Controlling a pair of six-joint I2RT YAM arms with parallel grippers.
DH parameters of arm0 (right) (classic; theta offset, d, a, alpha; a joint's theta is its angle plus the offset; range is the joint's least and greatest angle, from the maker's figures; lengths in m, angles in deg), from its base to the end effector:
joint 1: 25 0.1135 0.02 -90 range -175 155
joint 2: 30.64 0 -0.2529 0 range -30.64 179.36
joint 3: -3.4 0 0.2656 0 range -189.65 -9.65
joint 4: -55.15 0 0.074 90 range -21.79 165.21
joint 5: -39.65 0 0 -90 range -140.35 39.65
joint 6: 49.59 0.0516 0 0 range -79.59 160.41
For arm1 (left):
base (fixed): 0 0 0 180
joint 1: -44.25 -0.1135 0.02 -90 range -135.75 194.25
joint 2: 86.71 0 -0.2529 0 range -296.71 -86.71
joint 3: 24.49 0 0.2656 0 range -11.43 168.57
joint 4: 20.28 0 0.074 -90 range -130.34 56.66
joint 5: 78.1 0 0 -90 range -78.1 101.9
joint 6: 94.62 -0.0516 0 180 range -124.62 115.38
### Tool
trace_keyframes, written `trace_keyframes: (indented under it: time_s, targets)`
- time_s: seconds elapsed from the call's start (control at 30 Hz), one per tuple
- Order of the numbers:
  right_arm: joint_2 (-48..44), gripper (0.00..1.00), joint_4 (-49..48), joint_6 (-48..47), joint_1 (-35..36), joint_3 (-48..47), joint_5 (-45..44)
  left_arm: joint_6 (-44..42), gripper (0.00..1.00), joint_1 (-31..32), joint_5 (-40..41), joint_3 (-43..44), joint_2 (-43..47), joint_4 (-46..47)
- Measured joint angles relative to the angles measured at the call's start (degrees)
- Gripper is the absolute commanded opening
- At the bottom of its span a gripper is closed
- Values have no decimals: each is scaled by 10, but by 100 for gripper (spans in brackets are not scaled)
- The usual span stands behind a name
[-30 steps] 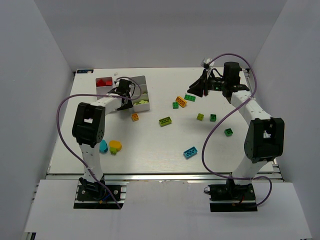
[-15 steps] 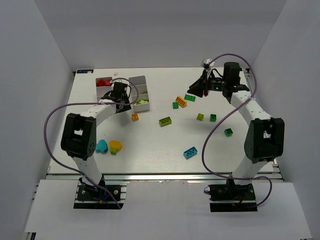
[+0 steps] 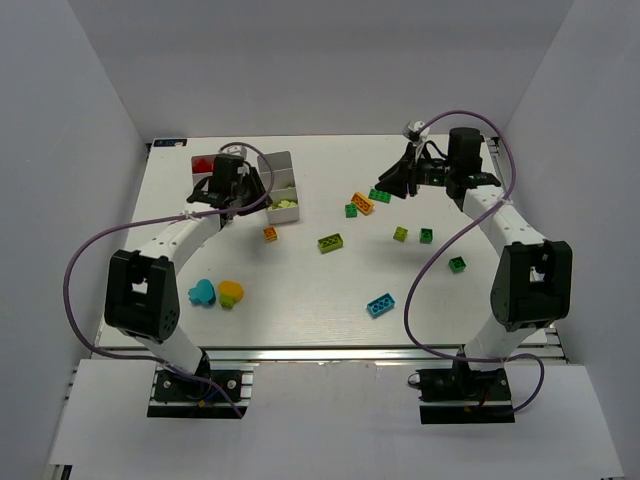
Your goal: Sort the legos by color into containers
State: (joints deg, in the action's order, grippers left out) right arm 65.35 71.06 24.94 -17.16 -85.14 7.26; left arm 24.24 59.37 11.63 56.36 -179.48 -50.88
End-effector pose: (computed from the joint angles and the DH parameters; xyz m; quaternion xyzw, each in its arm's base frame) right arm 0.3933 0.0981 0.2903 -0.4071 0.6637 0.3697 0.5071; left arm 0.3713 -0.1006 0.2264 -0.1086 0.9089 -0.1527 0.3725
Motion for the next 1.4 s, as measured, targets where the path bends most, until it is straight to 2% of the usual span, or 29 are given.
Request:
trace_keyframes:
  time_s: [0.17, 0.47, 0.67, 1.03, 1.27, 1.4]
  targets:
    - [-9, 40, 0, 0, 0, 5, 0, 21, 15, 0, -96, 20, -18, 30]
    - [-14, 40, -1, 0, 0, 17, 0, 67, 15, -19, -205, 76, -76, 63]
    - [-15, 40, 0, 0, -3, 23, 0, 132, 15, -38, -224, 114, -123, 77]
    - [-16, 40, -1, 0, -11, 23, 0, 294, 14, -41, -240, 117, -126, 122]
    - [-16, 40, -5, 1, -11, 30, 1, 405, 8, -41, -244, 78, -106, 137]
    - [-16, 40, -5, 2, -11, 33, 3, 484, 8, -41, -232, 60, -103, 136]
